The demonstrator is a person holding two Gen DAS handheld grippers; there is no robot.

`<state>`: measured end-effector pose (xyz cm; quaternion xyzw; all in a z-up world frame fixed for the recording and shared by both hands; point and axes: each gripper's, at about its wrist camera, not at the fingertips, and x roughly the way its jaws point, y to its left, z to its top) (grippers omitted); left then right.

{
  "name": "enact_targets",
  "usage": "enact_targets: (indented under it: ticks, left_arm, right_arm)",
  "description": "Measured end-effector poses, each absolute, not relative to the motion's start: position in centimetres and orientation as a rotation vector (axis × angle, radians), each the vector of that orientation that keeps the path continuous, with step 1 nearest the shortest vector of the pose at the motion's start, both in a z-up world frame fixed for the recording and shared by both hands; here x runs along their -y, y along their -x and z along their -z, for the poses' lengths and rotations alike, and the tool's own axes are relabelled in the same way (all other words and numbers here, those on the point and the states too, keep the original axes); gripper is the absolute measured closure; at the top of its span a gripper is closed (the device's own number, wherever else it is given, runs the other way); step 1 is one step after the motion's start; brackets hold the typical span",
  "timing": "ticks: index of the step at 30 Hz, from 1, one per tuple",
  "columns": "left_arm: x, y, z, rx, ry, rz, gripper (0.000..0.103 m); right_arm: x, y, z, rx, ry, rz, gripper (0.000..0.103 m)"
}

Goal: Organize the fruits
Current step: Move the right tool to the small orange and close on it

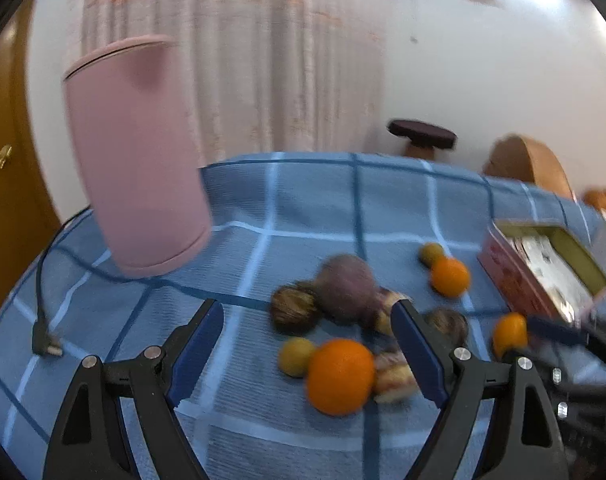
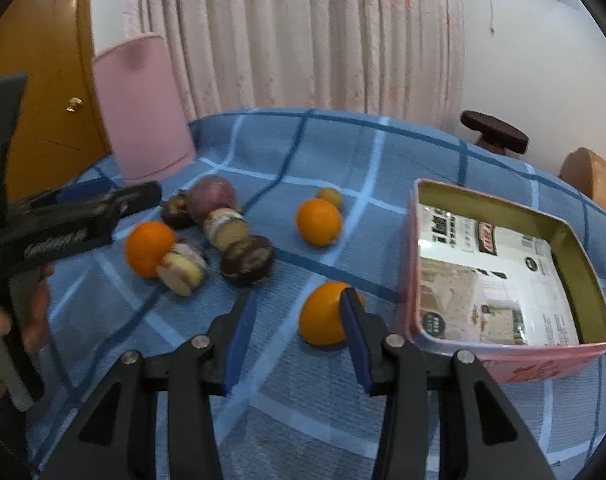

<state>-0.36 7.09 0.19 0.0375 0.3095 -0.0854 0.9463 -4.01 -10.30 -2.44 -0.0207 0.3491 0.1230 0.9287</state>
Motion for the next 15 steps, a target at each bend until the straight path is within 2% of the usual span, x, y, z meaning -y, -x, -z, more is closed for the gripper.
enact_targets:
  ticks: [7, 15]
  left_arm:
    - [-4.3, 1.5, 0.4, -0.667, -0.157, 0.344, 0.016]
    - [-2.5, 2.0, 0.8, -0.681, -0.194, 0.421, 0.017]
  right_arm:
    - [9.5, 3.0, 2.8, -0.737, 0.175, -0.182, 0.052]
    - [9.6, 2.4, 3.7, -0.779, 0.311, -0.126, 0.053]
